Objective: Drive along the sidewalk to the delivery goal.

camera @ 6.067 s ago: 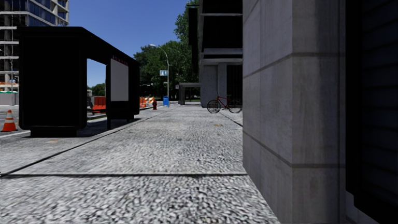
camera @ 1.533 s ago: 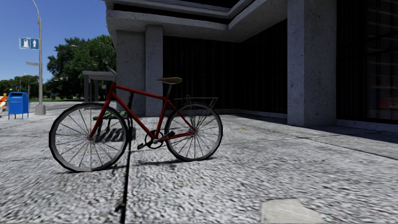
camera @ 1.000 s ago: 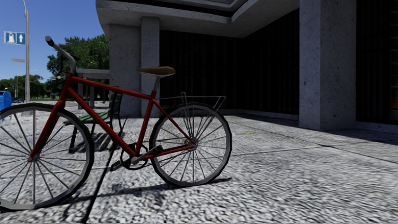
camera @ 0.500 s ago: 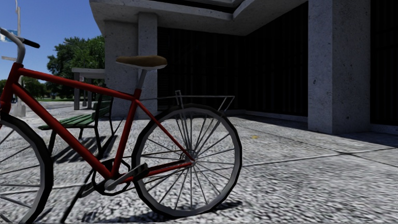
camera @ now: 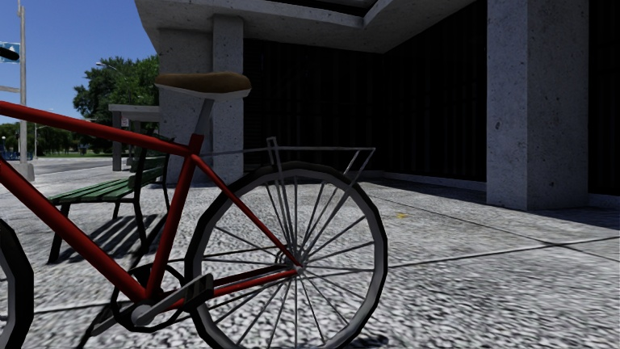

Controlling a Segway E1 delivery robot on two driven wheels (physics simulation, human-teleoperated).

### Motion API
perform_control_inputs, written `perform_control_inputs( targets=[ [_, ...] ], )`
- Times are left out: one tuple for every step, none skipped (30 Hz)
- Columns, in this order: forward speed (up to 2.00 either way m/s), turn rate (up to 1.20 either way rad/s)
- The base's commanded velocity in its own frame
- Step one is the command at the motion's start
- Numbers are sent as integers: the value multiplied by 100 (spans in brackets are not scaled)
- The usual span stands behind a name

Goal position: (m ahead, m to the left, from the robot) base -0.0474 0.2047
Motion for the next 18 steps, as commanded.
perform_control_inputs(
  targets=[
    [0, 0],
    [0, 0],
    [0, 0],
    [0, 0],
    [0, 0],
    [0, 0],
    [0, 0],
    [0, 0],
    [0, 0],
    [0, 0],
    [0, 0],
    [0, 0],
    [0, 0],
    [0, 0],
    [0, 0],
    [0, 0],
    [0, 0],
    [0, 0]
  ],
)
